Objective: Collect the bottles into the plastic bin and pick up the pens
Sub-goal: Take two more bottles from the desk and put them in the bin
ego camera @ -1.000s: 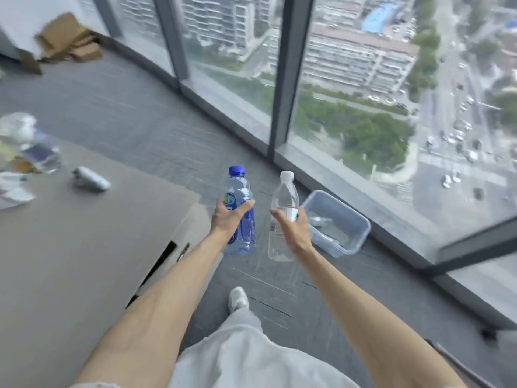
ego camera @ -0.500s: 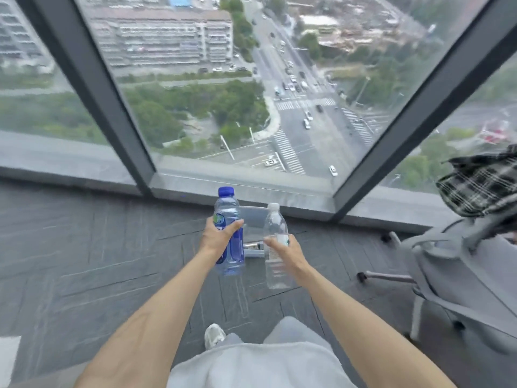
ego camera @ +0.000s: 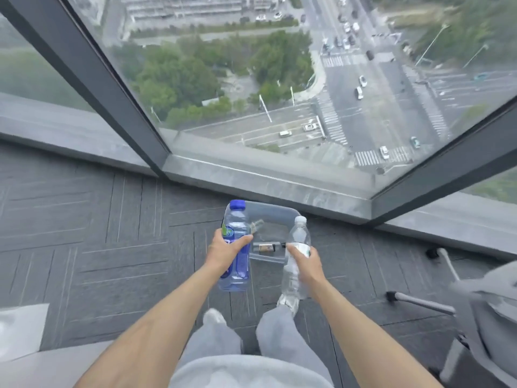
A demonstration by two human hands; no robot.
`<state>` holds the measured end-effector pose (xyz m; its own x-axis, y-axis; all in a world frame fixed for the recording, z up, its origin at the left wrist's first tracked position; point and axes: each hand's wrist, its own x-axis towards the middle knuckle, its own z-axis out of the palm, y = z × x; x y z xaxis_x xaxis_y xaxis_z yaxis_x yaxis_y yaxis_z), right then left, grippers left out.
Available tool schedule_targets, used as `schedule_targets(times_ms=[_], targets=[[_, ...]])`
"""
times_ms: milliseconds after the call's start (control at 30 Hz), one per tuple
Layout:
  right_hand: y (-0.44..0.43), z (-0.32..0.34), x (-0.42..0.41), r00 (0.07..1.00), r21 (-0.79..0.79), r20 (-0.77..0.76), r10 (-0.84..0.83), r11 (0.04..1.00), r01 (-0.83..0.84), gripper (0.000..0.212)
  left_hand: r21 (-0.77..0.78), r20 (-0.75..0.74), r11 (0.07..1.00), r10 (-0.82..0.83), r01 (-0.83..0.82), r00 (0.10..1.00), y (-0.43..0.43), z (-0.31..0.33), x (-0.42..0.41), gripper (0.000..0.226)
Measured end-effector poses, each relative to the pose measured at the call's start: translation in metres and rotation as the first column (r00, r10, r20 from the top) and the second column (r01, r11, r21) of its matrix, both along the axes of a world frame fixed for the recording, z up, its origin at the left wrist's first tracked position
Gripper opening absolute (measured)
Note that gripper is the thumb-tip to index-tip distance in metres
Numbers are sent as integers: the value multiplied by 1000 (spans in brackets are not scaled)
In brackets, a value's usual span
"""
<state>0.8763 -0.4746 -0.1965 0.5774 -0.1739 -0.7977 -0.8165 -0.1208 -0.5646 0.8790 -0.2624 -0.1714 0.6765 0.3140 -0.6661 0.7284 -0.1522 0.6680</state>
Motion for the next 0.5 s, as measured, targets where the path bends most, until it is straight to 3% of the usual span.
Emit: schedule_targets(times_ms=[133,233,500], targets=[[5,-36,30,991,22,-108,-74,997,77,64,-2,-67,999,40,-40,997,3,-45,34,63],[14,-78,53,986,31,-129,-107,993,112,66,-35,-64,998,49,-52,997,9,-88,67,65],[48,-185,94,936,-20,-246,-252,967,255,77,47,-120,989,-134,140,984,46,-199,95,67]])
